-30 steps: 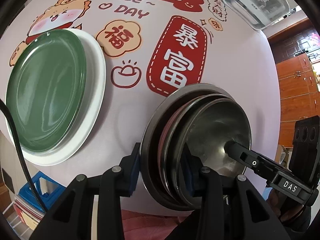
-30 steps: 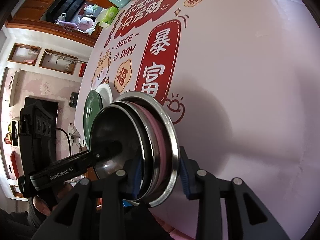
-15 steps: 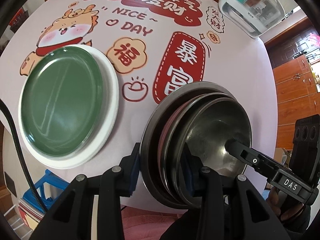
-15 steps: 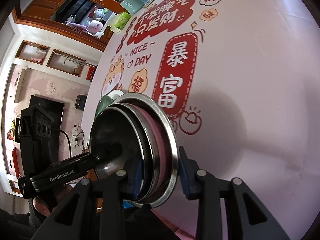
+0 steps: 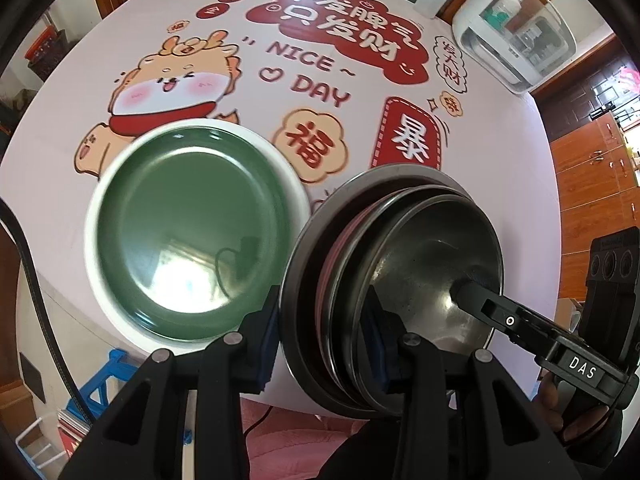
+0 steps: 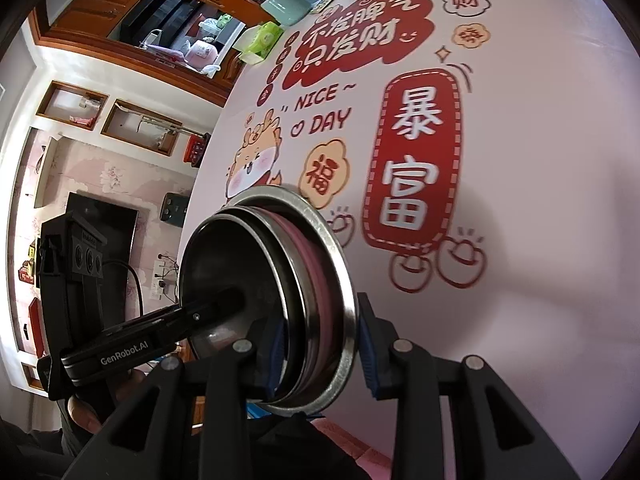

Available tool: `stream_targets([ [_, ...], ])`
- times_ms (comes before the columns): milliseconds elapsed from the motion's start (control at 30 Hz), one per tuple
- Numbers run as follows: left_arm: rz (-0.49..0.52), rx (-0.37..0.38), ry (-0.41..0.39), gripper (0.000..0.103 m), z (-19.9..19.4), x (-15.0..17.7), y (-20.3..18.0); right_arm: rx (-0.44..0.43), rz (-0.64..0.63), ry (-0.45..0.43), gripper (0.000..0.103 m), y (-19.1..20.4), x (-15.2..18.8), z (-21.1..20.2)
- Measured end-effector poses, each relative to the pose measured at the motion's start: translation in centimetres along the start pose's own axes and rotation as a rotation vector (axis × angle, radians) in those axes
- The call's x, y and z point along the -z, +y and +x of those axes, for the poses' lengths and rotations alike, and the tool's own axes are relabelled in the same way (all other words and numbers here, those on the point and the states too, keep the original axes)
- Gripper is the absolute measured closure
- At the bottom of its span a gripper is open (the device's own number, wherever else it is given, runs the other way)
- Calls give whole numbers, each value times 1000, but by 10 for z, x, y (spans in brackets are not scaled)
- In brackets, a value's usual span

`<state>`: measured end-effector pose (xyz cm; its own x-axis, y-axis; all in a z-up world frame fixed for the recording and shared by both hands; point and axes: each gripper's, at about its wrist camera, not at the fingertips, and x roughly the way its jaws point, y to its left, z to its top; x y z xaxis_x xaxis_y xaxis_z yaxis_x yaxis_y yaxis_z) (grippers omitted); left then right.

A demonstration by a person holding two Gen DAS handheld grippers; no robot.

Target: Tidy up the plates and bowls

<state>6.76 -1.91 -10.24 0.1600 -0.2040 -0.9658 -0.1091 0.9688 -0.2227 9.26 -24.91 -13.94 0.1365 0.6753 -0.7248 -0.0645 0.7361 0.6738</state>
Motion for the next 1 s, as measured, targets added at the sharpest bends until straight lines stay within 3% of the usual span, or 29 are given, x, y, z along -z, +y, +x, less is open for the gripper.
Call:
stream_targets([
  [633,65,-12,41,66,0,-46,85,8,72,-20,72,60,-14,77],
  [1000,134,-12,70,65,8,-62,112,25,135,-56,72,77,-12,105],
])
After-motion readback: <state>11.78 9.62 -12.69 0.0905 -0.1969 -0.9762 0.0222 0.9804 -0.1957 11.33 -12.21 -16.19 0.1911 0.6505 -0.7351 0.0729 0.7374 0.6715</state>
